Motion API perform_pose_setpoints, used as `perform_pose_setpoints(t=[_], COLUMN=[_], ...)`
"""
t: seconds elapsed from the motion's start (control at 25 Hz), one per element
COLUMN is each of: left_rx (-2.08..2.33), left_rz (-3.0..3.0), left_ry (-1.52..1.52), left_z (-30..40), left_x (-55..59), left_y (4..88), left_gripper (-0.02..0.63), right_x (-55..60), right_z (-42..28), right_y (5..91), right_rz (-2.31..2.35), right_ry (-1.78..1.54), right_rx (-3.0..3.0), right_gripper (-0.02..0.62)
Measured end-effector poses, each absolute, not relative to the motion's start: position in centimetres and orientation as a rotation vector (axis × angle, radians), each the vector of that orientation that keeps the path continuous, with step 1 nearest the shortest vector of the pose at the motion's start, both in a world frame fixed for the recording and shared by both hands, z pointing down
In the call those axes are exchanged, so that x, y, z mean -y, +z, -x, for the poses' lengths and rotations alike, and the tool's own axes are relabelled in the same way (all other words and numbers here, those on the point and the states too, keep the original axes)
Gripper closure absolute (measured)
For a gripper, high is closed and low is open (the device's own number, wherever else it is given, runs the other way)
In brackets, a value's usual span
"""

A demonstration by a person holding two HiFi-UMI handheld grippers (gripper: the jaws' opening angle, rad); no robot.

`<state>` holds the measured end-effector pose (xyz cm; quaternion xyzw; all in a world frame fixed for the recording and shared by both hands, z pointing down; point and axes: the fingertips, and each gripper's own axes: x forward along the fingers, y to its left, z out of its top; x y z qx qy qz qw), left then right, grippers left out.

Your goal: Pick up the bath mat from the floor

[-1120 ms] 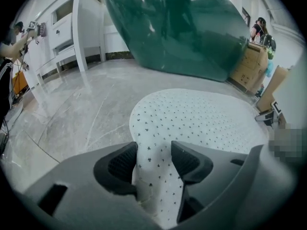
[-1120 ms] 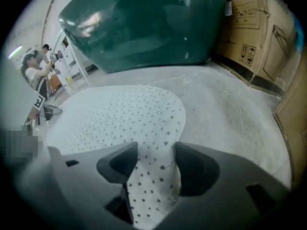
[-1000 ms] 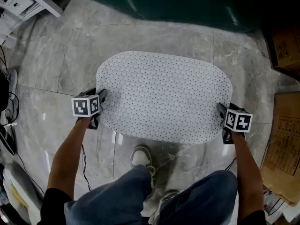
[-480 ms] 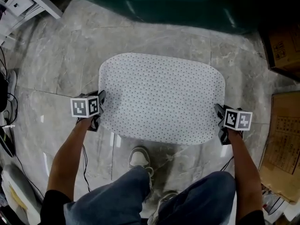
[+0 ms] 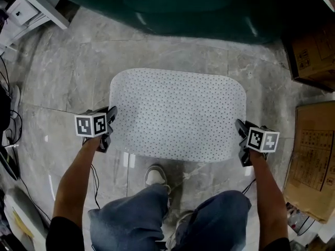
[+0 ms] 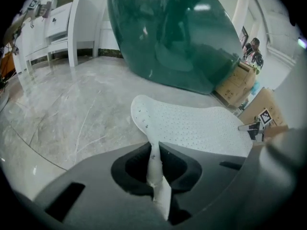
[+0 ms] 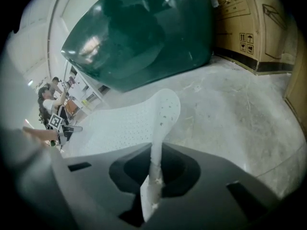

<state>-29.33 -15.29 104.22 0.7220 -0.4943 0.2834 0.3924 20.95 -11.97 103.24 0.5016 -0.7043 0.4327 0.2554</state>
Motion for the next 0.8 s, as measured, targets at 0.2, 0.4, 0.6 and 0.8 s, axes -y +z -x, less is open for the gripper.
perform_pose_setpoints(t=[0.2, 0.4, 0.6, 0.8], left_rx=[1.218, 1.180, 1.165, 1.172], left_rz=[-1.859, -1.899, -1.935, -1.939], left_ry=[0.701, 0.667, 0.639, 0.645], left_z=[27.6, 25.0, 23.8, 24.2], left_x=[15.6, 15.9, 16.3, 16.2], left_y=[99.8, 93.8, 86.2, 78.1], left_gripper=[0.574, 0.575, 0.575, 0.575], right_x=[11.7, 12.3, 12.2, 12.7], right_z=[-19.5, -18.3, -18.4, -18.2], right_y=[99.1, 93.8, 87.5, 78.4], right_rz=[-1.354, -1.327, -1.360, -1.364], right_ry=[1.188, 1.147, 1.162, 1.132], right_rx=[1.919, 1.938, 1.910, 1.924], right_gripper=[0.566, 0.568, 0.568, 0.568])
